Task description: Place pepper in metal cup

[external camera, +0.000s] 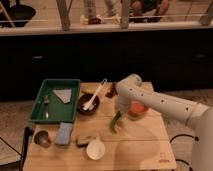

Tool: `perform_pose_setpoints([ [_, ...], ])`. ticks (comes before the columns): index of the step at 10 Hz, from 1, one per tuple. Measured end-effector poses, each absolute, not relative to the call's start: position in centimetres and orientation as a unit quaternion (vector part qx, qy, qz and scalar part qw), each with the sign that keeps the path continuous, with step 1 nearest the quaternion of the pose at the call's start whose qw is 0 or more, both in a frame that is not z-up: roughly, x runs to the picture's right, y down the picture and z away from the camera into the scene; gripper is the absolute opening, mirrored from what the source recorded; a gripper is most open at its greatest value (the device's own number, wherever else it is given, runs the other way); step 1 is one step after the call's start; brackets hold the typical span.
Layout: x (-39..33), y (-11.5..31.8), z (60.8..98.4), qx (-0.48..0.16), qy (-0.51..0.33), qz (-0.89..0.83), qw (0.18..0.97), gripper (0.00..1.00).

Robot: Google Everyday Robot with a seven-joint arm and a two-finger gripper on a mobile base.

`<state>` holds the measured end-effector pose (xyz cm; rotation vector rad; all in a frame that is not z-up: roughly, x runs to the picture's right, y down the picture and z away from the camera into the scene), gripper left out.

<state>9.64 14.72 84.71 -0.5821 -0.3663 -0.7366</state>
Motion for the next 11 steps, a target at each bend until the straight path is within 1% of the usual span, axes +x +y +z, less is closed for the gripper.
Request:
perform_pose_setpoints([
  [3, 9.1, 13.0, 82.5, -0.275, -0.176, -0.368, 0.870, 0.00],
  [5, 8.0, 12.5, 81.7, -0.273, -0.176, -0.382, 0.865, 0.00],
  [8, 6.9, 11.6, 79.4, -0.268, -0.175, -0.400, 0.859, 0.00],
  [11, 4.8, 11.5, 78.0, -0.262, -0.178, -0.417, 0.852, 0.00],
])
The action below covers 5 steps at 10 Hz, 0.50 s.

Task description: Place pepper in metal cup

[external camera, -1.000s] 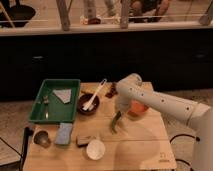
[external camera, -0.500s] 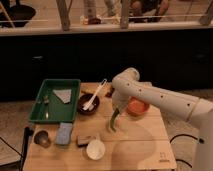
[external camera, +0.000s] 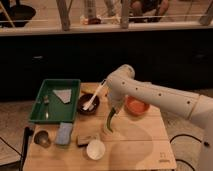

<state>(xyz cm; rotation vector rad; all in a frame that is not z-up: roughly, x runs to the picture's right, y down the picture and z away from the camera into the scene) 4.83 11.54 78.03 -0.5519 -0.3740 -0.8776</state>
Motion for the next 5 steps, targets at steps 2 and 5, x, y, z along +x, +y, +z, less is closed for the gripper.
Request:
perform_pose_setpoints([
  [2, 4.0, 11.5, 76.7, -0.258, -0.182, -0.429, 0.847, 0.00],
  [5, 1.6, 11.6, 75.1, -0.250, -0.190, -0.450, 0.836, 0.00],
])
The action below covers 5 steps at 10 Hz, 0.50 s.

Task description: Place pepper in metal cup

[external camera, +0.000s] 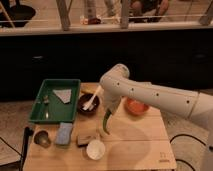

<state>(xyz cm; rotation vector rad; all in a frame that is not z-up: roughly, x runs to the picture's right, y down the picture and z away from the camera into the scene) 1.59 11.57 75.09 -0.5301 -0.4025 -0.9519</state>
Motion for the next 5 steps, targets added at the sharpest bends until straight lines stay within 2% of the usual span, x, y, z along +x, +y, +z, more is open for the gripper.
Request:
perform_pose_setpoints([
  [5, -1.0, 11.6, 73.2, -0.243, -0.204, -0.479, 0.819, 0.00],
])
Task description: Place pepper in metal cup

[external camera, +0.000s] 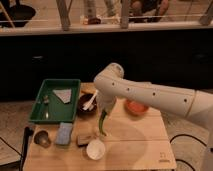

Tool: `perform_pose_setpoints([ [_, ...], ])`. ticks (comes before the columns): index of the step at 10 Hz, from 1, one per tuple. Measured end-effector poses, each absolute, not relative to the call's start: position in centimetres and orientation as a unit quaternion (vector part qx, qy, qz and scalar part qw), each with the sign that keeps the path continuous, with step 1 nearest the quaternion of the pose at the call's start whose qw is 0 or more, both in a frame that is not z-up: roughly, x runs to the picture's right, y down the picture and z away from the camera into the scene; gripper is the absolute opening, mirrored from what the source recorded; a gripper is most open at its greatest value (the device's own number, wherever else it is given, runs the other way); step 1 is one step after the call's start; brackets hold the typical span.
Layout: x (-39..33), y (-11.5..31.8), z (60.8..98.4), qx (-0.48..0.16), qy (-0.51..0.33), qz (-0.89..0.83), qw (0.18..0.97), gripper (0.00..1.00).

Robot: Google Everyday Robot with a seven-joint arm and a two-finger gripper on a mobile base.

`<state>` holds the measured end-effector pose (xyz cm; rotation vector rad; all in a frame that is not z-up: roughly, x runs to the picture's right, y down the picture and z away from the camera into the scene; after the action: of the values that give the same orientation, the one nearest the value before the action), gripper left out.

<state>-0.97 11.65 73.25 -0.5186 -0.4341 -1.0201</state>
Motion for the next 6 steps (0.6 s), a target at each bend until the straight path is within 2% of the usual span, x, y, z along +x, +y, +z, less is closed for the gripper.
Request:
perform_pose_setpoints([
  [6, -4.0, 12.9, 71.3, -0.240, -0.221, -0.516, 0.792, 0.00],
])
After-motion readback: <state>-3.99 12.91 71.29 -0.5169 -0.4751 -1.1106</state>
